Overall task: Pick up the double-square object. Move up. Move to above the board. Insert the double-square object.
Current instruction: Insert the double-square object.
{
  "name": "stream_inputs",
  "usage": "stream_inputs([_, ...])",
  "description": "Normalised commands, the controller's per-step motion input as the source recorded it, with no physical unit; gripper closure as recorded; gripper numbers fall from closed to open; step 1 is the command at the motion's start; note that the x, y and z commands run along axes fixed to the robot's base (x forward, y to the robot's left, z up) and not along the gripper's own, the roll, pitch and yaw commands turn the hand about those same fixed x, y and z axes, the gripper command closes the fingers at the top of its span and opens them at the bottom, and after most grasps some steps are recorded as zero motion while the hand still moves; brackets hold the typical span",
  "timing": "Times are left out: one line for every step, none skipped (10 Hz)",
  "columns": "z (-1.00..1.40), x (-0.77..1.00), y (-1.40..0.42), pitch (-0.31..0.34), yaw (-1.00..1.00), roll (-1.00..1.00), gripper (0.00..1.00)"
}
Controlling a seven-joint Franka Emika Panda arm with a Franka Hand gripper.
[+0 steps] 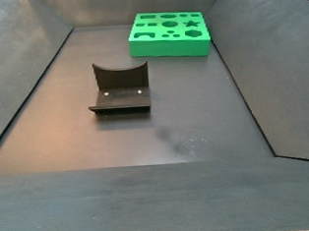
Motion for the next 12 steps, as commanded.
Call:
stream_inputs([-0.27, 0.00, -0.20, 0.000, -0.99, 0.00, 1.00])
stream_inputs([-0.26, 0.00, -0.20, 0.000, -0.99, 0.00, 1.00])
stream_inputs([-0.37, 0.00, -0.04, 0.000, -1.00, 0.04, 1.00])
stream_inputs([-0.41, 0.00, 0.00, 0.000, -1.00, 0.06, 1.00])
stream_inputs([-0.38, 0.00, 0.00, 0.000, -1.00, 0.04, 1.00])
stream_inputs([-0.33, 0.00, 0.00, -0.003, -1.00, 0.01, 1.00])
stream_inputs([-0.30, 0.00, 0.00, -0.009, -1.00, 0.00, 1.00])
stream_inputs([-0.24, 0.00, 0.00, -0.030, -1.00, 0.00, 1.00])
stream_inputs([-0.23, 0.00, 0.00, -0.043, -1.00, 0.00, 1.00])
stream_inputs([-0.22, 0.00, 0.00, -0.063, -1.00, 0.00, 1.00])
stream_inputs([-0.19, 0.01, 0.00, -0.100, -1.00, 0.00, 1.00])
stream_inputs([-0.18, 0.02, 0.00, -0.114, -1.00, -0.01, 1.00])
